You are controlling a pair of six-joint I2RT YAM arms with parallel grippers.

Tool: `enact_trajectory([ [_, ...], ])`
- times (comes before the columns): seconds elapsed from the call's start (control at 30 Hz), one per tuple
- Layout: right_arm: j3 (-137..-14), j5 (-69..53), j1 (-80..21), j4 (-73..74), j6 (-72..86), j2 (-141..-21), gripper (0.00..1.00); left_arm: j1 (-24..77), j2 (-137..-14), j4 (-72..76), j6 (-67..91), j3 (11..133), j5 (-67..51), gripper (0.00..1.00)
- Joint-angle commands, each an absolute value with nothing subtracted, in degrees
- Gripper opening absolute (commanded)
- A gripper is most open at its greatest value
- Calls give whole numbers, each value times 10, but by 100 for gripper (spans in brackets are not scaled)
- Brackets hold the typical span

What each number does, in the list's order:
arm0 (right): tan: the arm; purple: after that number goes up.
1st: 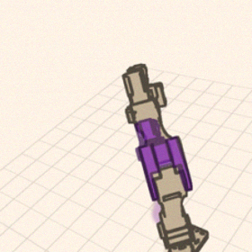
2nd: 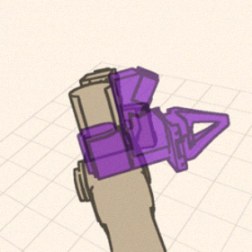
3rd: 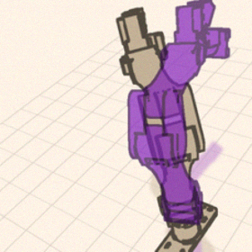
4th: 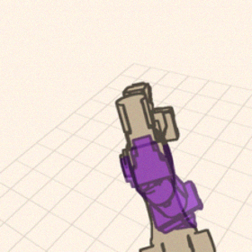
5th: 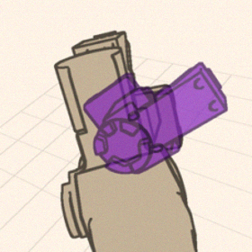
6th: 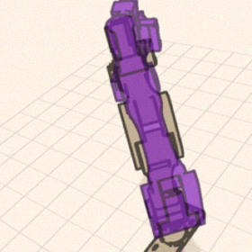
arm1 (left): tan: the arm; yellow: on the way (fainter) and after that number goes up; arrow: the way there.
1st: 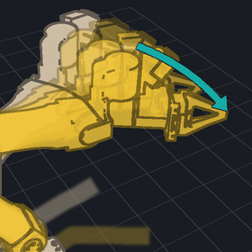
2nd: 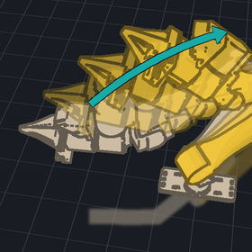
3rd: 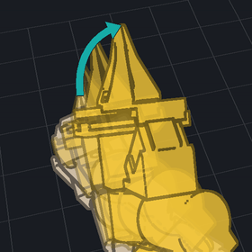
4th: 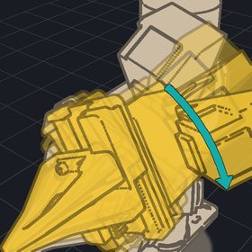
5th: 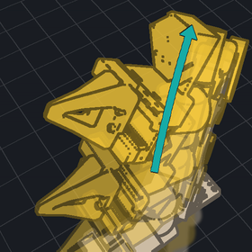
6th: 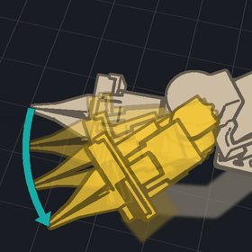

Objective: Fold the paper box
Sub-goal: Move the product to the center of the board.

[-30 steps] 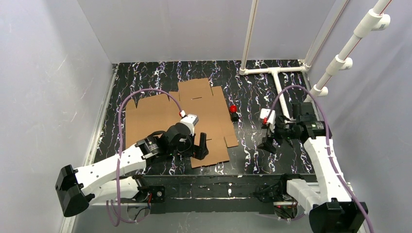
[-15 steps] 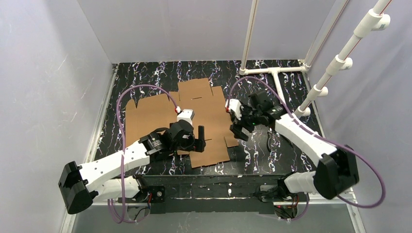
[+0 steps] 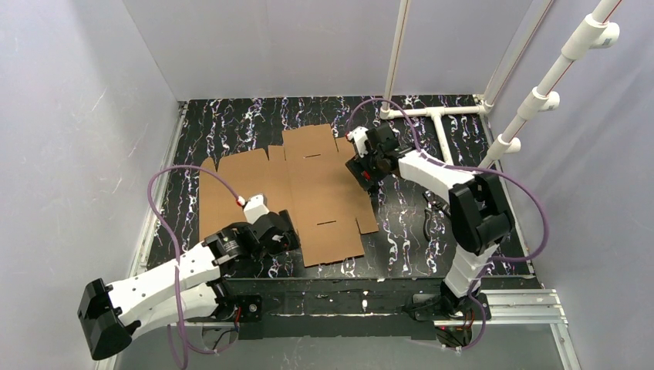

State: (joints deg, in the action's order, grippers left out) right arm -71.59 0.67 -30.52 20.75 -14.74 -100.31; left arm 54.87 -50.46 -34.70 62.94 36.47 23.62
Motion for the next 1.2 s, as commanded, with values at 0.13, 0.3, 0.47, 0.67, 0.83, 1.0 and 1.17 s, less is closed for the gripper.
enact_trajectory([
  [0.13,-764,116,-306,187,-99,-1069,88,547,-464,-353,691,328,287,91],
  [0.3,-766,116,-298,190,-99,-1094,82,547,-458,-350,691,321,289,91],
  [0.47,-757,110,-277,188,-97,-1090,75,547,-448,-338,679,312,285,90],
  [0.67,-747,125,-252,183,-101,-1085,67,547,-449,-333,652,319,281,90],
  [0.83,-741,123,-226,180,-105,-1080,64,547,-445,-333,637,319,277,91],
  [1.0,-735,91,-214,182,-115,-1077,61,547,-439,-324,603,323,261,92],
  [1.17,-742,73,-214,196,-131,-1065,78,547,-428,-317,524,333,232,95],
])
